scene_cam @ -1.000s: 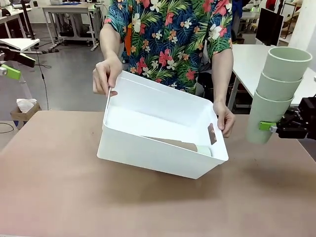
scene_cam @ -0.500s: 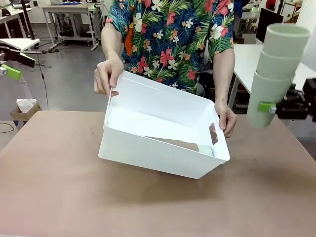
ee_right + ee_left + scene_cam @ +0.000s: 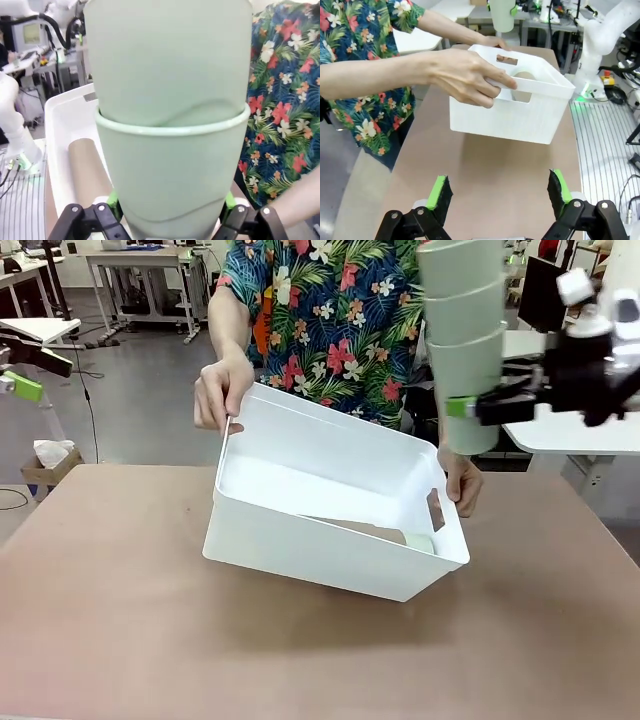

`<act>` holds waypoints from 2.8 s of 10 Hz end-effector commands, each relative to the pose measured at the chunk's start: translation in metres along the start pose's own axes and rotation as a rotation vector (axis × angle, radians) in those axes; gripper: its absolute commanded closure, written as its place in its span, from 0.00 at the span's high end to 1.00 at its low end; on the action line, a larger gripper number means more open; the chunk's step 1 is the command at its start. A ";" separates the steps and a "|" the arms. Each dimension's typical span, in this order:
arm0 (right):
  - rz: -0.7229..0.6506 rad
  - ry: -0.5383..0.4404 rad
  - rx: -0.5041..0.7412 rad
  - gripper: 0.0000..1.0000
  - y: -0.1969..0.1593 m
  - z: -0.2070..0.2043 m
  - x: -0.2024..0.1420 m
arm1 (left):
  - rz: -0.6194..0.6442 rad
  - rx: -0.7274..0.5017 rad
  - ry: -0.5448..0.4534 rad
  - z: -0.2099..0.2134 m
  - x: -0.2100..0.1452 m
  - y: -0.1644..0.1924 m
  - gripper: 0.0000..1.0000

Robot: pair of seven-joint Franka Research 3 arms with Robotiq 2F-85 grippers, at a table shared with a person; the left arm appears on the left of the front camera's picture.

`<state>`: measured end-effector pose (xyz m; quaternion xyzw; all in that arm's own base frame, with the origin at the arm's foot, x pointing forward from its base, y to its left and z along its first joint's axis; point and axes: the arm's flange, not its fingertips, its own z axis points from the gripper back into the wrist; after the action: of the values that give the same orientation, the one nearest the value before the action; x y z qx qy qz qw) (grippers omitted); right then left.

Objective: Stack the cups and store them in the basket.
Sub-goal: Place the stack of Reusable plastic cups into the Pantry Basket.

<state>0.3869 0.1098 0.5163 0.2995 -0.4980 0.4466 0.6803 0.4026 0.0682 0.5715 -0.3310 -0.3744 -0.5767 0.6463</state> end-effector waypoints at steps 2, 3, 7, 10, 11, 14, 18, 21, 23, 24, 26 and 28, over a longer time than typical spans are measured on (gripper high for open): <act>0.002 0.156 0.029 0.85 0.013 -0.056 0.028 | 0.006 -0.002 -0.006 0.001 0.003 -0.003 1.00; 0.005 0.201 0.038 0.85 0.018 -0.070 0.032 | 0.006 -0.002 -0.006 0.001 0.003 -0.003 1.00; 0.053 0.362 0.022 0.85 0.021 -0.121 0.025 | 0.006 -0.002 -0.006 0.001 0.003 -0.003 1.00; 0.095 0.453 -0.007 0.85 0.027 -0.153 0.008 | 0.006 -0.002 -0.006 0.001 0.003 -0.003 1.00; 0.110 0.468 -0.015 0.85 0.031 -0.158 0.003 | 0.006 -0.002 -0.006 0.001 0.003 -0.003 1.00; 0.122 0.519 -0.022 0.85 0.028 -0.184 -0.010 | 0.006 -0.002 -0.006 0.001 0.003 -0.003 1.00; 0.150 0.567 -0.011 0.85 0.042 -0.174 -0.036 | 0.006 -0.002 -0.006 0.001 0.003 -0.003 1.00; 0.168 0.576 0.001 0.85 0.042 -0.170 -0.047 | 0.006 -0.002 -0.006 0.001 0.003 -0.003 1.00; 0.181 0.589 0.020 0.85 0.039 -0.176 -0.057 | 0.006 -0.002 -0.006 0.001 0.003 -0.003 1.00; 0.191 0.582 0.026 0.85 0.036 -0.181 -0.060 | 0.006 -0.002 -0.006 0.001 0.003 -0.003 1.00; 0.216 0.556 0.023 0.85 0.029 -0.186 -0.064 | 0.006 -0.002 -0.006 0.001 0.003 -0.003 1.00; 0.227 0.538 0.042 0.85 0.019 -0.189 -0.068 | 0.006 -0.002 -0.006 0.001 0.003 -0.003 1.00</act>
<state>0.4315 0.2597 0.3956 0.1210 -0.2949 0.5875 0.7438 0.4021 0.0690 0.5717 -0.3312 -0.3745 -0.5763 0.6465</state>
